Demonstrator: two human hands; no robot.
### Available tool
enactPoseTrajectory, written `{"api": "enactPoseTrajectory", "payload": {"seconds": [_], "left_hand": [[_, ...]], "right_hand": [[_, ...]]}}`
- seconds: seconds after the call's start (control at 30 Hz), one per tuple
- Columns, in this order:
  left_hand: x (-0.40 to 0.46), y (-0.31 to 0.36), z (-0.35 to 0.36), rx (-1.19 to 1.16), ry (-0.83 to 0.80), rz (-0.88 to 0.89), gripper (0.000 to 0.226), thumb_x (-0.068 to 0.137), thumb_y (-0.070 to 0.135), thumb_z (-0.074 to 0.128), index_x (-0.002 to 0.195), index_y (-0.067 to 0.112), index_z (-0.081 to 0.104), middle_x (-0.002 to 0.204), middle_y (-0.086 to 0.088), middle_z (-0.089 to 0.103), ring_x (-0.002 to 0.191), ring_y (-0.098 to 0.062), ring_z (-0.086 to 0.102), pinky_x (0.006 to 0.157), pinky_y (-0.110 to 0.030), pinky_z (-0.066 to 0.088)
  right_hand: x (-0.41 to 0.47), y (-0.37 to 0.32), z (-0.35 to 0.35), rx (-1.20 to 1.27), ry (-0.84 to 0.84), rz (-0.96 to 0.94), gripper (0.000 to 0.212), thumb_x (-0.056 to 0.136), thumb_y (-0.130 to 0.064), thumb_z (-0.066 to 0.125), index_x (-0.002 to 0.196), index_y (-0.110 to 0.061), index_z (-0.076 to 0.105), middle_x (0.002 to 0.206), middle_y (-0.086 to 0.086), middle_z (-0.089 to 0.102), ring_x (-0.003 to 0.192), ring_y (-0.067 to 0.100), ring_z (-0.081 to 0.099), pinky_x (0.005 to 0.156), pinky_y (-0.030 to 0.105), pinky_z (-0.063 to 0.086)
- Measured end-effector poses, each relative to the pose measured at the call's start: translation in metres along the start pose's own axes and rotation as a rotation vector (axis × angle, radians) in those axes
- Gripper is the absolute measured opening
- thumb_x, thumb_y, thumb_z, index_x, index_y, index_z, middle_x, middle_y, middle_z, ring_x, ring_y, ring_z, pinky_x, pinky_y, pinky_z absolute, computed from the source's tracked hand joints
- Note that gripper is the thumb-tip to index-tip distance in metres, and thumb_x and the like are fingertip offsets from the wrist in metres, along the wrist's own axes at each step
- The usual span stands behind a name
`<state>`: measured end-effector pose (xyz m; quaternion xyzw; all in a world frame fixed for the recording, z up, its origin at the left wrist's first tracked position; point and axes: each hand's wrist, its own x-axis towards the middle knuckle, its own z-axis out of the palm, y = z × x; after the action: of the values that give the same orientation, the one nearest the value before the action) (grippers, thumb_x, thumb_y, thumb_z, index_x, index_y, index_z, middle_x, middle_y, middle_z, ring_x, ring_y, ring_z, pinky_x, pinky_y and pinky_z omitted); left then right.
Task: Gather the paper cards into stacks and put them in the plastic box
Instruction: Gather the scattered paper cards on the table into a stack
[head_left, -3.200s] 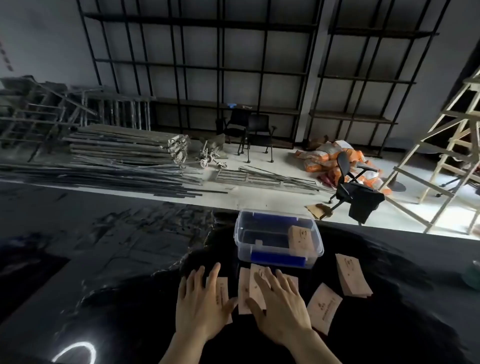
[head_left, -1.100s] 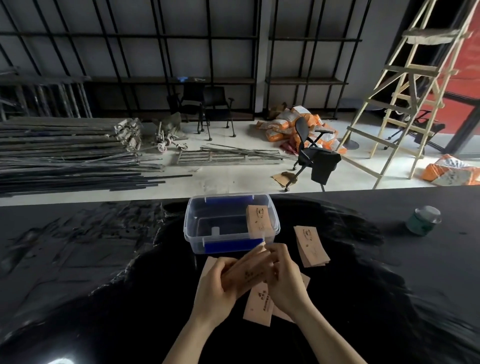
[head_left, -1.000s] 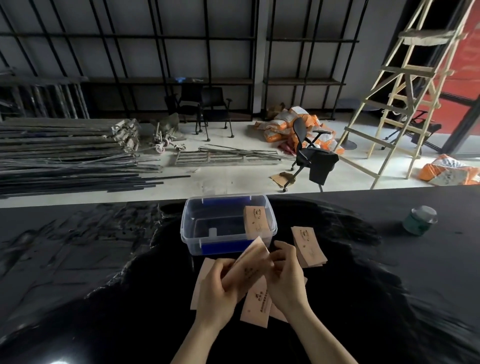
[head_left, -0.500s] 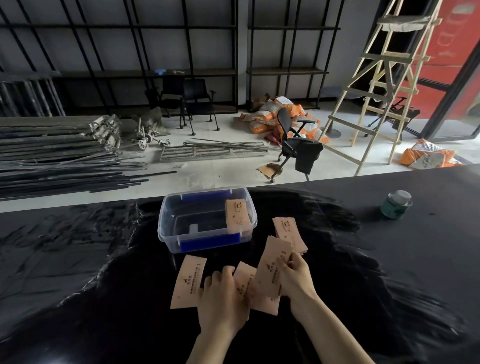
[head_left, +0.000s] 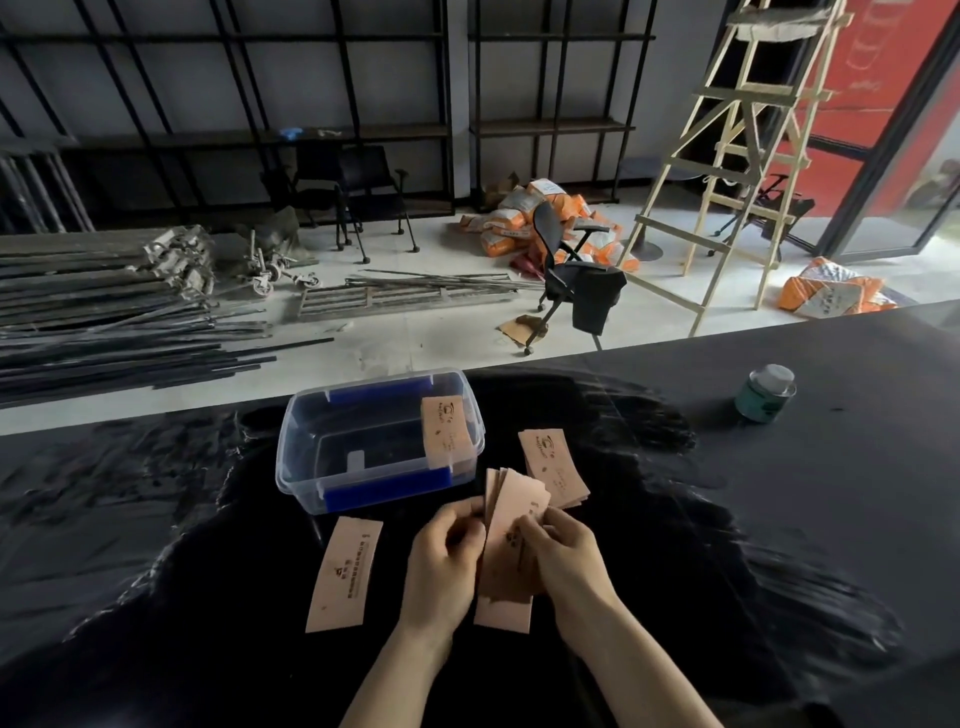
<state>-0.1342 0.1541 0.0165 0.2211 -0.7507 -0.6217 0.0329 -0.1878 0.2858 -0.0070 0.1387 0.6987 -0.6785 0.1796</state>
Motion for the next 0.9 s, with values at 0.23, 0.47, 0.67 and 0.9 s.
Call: {"api": "enactPoseTrajectory", "payload": {"seconds": [0.23,0.47,0.67,0.9], "left_hand": [[-0.008,-0.008,0.018,0.874,-0.097,0.032,0.073,0.077,0.059,0.072,0.142,0.036,0.046,0.135,0.009,0.058,0.126,-0.014,0.054,0.104,-0.036,0.046],[0.0,-0.017,-0.054,0.501,0.122,-0.195,0.04,0.088,0.031,0.073,0.124,0.034,0.056,0.122,0.003,0.062,0.102,-0.013,0.065,0.082,-0.029,0.054],[-0.003,-0.013,-0.085,-0.026,0.211,-0.103,0.023,0.094,0.013,0.068,0.108,0.031,0.063,0.108,0.01,0.068,0.097,-0.002,0.061,0.075,-0.02,0.046],[-0.007,-0.016,-0.093,0.101,0.211,0.003,0.017,0.1,0.022,0.06,0.111,0.035,0.066,0.107,0.02,0.069,0.108,-0.003,0.065,0.099,-0.031,0.055]], "right_hand": [[0.006,-0.004,-0.033,0.015,0.173,-0.004,0.015,0.106,-0.014,0.053,0.11,-0.01,0.067,0.103,0.014,0.075,0.094,0.032,0.074,0.077,0.047,0.064],[-0.002,-0.007,0.031,-0.191,-0.026,-0.046,0.016,0.104,-0.013,0.051,0.109,-0.019,0.065,0.104,0.011,0.075,0.093,0.032,0.075,0.08,0.052,0.065],[-0.013,-0.009,0.076,-0.176,-0.161,0.006,0.013,0.103,-0.015,0.058,0.103,-0.022,0.068,0.105,0.008,0.078,0.097,0.026,0.077,0.09,0.054,0.065],[-0.02,-0.017,0.091,-0.126,-0.241,0.036,0.012,0.096,-0.016,0.073,0.108,-0.012,0.072,0.101,0.012,0.081,0.094,0.029,0.079,0.08,0.046,0.068]]}}
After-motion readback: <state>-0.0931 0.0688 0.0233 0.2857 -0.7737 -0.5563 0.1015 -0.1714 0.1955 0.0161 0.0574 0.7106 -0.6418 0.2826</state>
